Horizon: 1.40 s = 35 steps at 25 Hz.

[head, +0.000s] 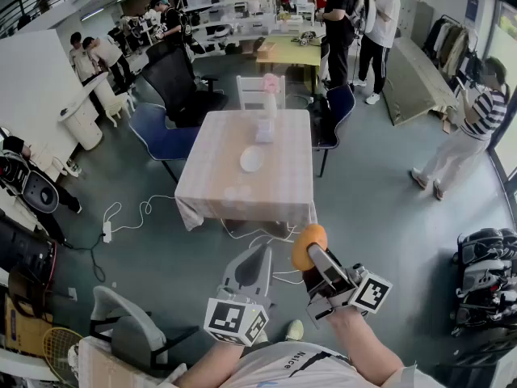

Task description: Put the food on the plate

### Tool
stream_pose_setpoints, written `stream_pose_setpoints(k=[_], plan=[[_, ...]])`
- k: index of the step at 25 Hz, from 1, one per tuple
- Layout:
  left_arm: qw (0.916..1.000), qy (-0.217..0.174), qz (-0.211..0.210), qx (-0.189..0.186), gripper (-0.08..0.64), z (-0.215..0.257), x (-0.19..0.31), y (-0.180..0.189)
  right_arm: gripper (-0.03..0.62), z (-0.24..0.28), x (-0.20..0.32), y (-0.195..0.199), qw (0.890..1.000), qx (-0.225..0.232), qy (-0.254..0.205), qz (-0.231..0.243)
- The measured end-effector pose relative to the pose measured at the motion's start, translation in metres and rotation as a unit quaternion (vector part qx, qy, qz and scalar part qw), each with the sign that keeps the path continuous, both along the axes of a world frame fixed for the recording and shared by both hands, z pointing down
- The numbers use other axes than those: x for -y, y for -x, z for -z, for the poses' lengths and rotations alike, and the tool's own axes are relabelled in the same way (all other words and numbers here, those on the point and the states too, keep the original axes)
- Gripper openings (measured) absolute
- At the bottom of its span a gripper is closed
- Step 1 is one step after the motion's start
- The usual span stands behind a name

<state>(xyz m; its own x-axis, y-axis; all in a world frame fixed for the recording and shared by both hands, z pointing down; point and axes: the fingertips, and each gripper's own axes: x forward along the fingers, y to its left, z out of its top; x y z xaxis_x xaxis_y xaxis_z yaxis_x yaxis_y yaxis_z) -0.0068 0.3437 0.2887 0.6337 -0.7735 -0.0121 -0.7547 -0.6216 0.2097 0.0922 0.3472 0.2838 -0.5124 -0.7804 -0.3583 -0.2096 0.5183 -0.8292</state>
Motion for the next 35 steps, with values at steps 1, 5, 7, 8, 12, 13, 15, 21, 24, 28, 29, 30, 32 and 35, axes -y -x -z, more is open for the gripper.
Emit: stream_pose_setpoints(k=[1, 5, 7, 8, 12, 13, 15, 21, 24, 28, 29, 30, 32, 35], plan=[[1.0000, 0.000, 0.001, 0.000, 0.006, -0.001, -0.001, 0.000, 0.318, 0.000, -0.001, 0.001, 1.000, 0.000, 0.000, 0.001], [1.0000, 0.001, 0.003, 0.001, 0.006, -0.002, -0.001, 0.000, 0.318, -0.002, -0.001, 0.003, 1.000, 0.003, 0.000, 0.006], [1.0000, 0.001, 0.003, 0.001, 0.006, -0.001, 0.000, -0.001, 0.318, -0.001, 0.000, 0.002, 1.000, 0.005, 0.000, 0.009], [1.0000, 0.001, 0.003, 0.002, 0.006, -0.001, 0.000, -0.002, 0.318, 0.000, 0.000, 0.002, 1.000, 0.006, -0.001, 0.010], [1.0000, 0.000, 0.001, 0.003, 0.006, 0.000, 0.002, -0.004, 0.318, 0.003, 0.000, 0.002, 0.999, 0.021, -0.004, 0.023], [1.0000, 0.000, 0.001, 0.004, 0.006, -0.001, 0.003, -0.006, 0.318, 0.004, 0.001, 0.001, 0.999, 0.026, -0.005, 0.025], [1.0000, 0.000, 0.001, 0.005, 0.006, -0.002, 0.007, -0.007, 0.318, 0.004, 0.004, 0.000, 0.999, 0.033, -0.007, 0.027], [1.0000, -0.003, 0.007, 0.006, 0.006, -0.004, 0.012, -0.020, 0.318, 0.002, 0.009, -0.016, 0.999, 0.042, -0.005, 0.032], [1.0000, -0.002, 0.002, 0.006, 0.006, -0.005, 0.013, -0.035, 0.318, 0.000, 0.011, -0.032, 0.999, 0.043, -0.003, 0.027], [1.0000, 0.000, 0.003, 0.008, 0.006, -0.005, 0.017, -0.039, 0.318, -0.001, 0.016, -0.037, 0.998, 0.048, 0.003, 0.027], [1.0000, 0.002, 0.004, 0.008, 0.006, -0.004, 0.019, -0.040, 0.318, -0.001, 0.017, -0.037, 0.998, 0.048, 0.004, 0.027], [1.0000, 0.002, 0.006, 0.007, 0.006, -0.004, 0.021, -0.040, 0.318, -0.001, 0.018, -0.038, 0.998, 0.048, 0.006, 0.028], [1.0000, 0.001, 0.006, 0.006, 0.006, -0.003, 0.025, -0.044, 0.318, -0.002, 0.022, -0.043, 0.998, 0.048, 0.008, 0.028], [1.0000, 0.002, 0.000, 0.008, 0.006, -0.006, 0.036, -0.050, 0.318, -0.007, 0.033, -0.047, 0.998, 0.050, 0.012, 0.024]])
